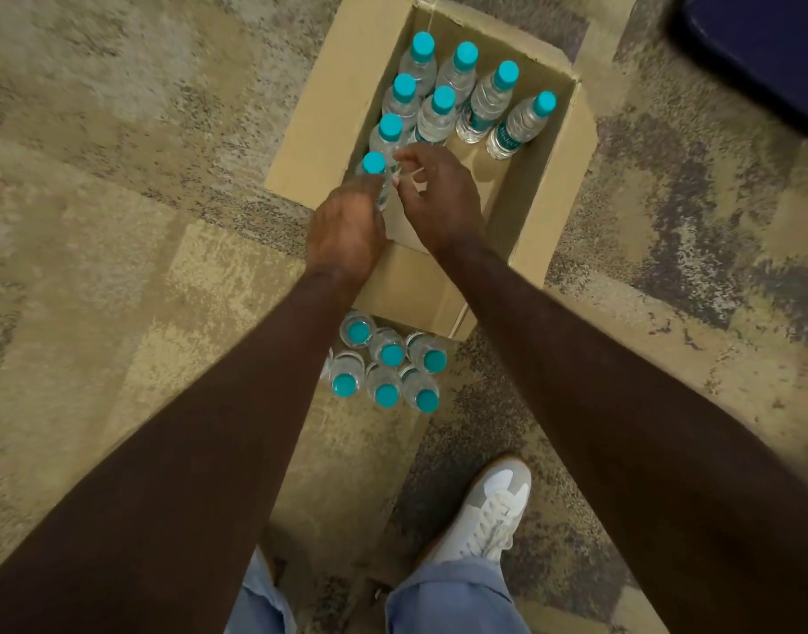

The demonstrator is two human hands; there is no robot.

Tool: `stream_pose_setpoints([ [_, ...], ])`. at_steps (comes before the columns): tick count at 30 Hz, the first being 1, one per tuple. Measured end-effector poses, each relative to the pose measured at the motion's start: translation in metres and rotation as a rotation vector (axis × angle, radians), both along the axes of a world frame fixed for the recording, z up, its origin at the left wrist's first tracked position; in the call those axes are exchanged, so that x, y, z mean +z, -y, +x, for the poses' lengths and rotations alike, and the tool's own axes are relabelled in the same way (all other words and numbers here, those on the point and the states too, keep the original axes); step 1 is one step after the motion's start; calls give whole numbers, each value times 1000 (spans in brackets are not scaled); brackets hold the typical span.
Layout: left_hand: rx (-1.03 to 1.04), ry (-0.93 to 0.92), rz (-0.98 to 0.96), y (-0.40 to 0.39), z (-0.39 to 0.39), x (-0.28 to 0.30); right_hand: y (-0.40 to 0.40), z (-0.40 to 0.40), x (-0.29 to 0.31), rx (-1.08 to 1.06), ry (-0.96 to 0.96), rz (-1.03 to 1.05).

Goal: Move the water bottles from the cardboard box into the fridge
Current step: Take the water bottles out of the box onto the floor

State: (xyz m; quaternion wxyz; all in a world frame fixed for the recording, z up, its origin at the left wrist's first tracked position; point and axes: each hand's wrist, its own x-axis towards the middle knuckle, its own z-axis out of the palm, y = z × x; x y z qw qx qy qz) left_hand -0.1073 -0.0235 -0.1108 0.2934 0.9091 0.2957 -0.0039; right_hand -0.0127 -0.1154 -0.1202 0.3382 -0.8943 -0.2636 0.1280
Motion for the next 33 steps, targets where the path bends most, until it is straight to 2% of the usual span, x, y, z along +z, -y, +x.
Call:
stream_pose_setpoints([
  [5,-149,-115,105,-6,3,-4,-20,14,-6,88,-96,-50],
  [13,-215,-380,246,-11,19,3,-41,23,-22,158,-115,-150],
  [23,-424,-481,433,-12,39,-1,-23,26,-37,129,-98,-182],
  [29,-420,-574,481,-4,52,-3,6,26,-44,68,-130,-98],
  [33,-428,-596,501,3,59,-13,20,17,-43,62,-254,51],
])
